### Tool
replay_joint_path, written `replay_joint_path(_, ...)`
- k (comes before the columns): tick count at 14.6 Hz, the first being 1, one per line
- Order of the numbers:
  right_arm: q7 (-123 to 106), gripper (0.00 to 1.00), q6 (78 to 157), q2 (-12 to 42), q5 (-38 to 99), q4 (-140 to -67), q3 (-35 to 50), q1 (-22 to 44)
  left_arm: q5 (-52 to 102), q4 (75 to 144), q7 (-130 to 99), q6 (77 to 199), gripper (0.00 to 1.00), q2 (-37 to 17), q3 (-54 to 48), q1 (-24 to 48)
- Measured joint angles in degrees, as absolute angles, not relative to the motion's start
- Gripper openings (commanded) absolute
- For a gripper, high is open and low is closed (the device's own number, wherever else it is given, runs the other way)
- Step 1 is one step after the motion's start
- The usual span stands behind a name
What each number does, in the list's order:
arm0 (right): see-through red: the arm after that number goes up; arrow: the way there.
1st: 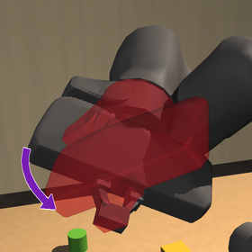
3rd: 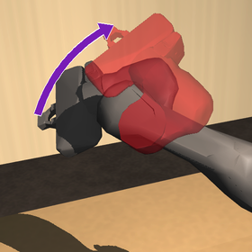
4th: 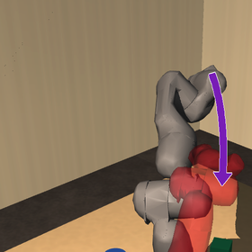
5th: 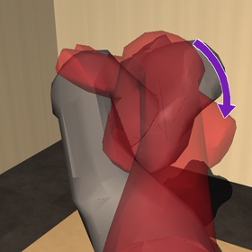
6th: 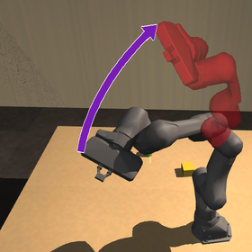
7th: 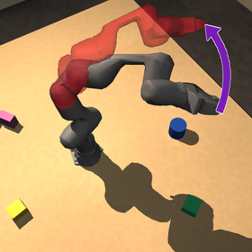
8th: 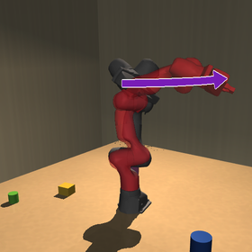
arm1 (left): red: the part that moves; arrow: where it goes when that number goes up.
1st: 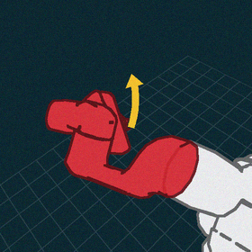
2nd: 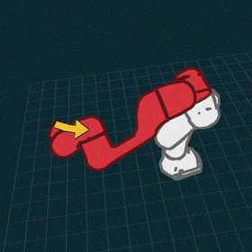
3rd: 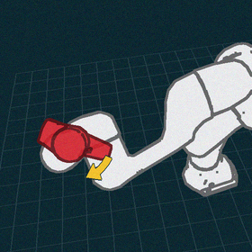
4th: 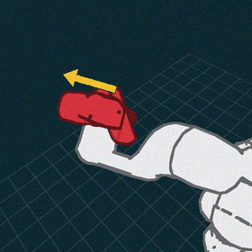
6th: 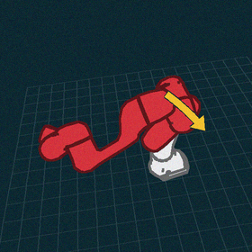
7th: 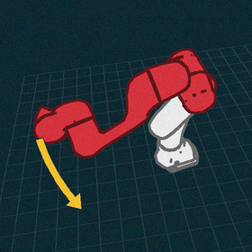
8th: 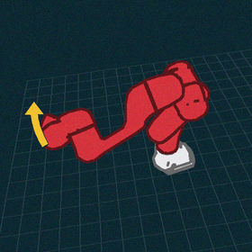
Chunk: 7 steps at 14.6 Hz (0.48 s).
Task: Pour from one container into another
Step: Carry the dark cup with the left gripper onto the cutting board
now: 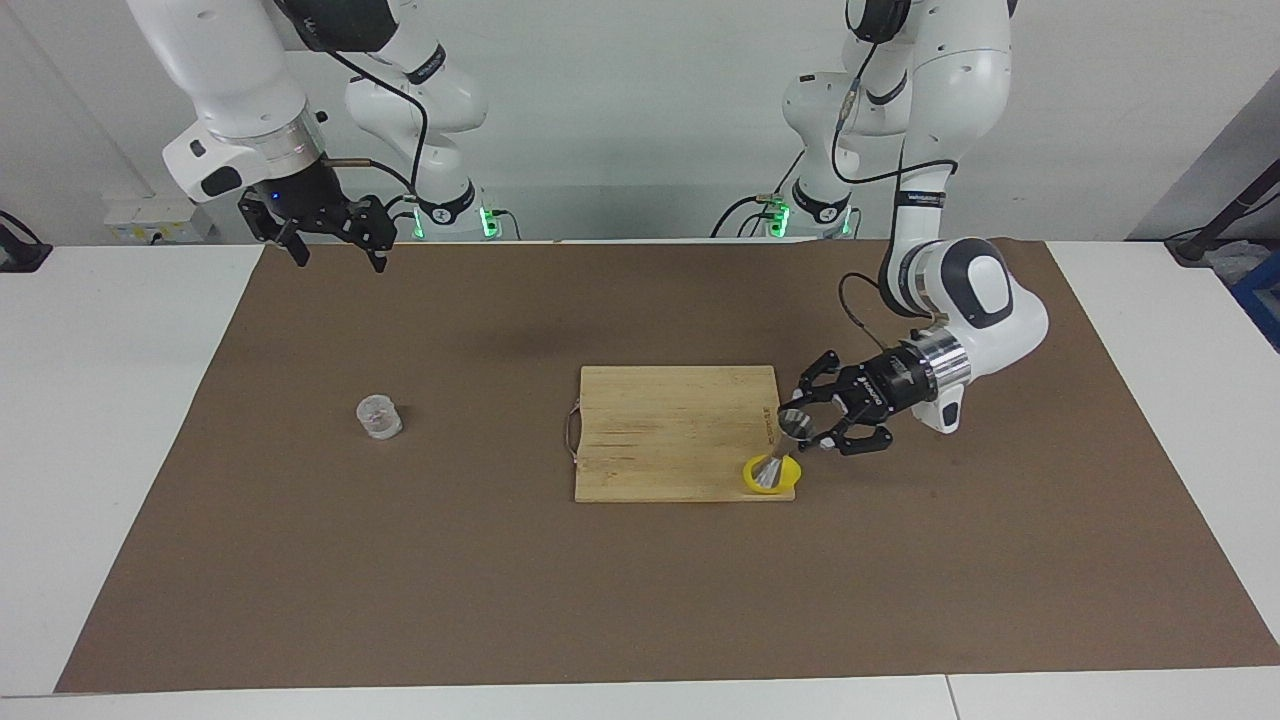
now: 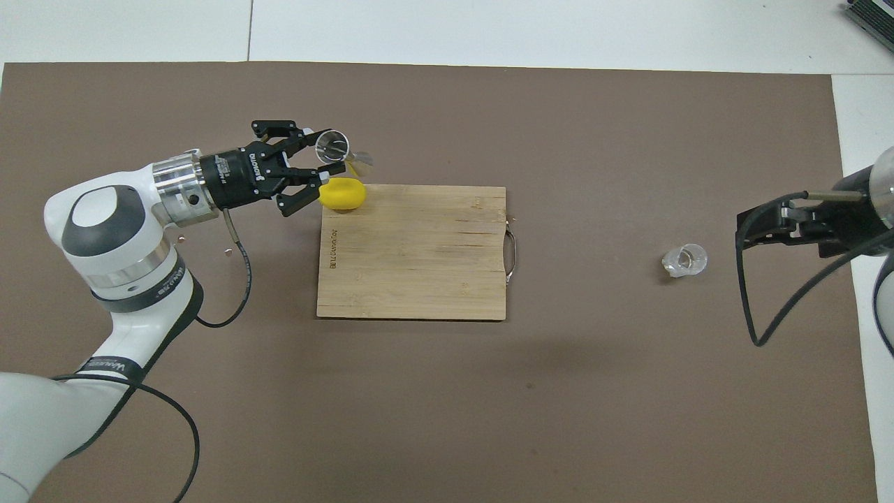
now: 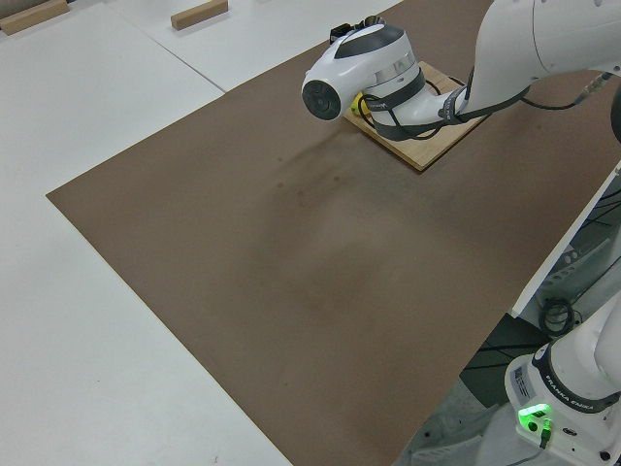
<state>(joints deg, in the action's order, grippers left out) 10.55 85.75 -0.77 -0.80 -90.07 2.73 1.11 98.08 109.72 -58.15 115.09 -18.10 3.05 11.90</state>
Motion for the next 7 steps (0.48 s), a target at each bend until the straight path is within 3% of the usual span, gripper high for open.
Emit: replay_joint_path(7, 10.5, 0.96, 85.8, -0.8, -0.8, -90.1, 2.7, 1.1, 101.5, 110.0, -59.3, 129.9, 0.0, -18.3, 2.7, 25.4)
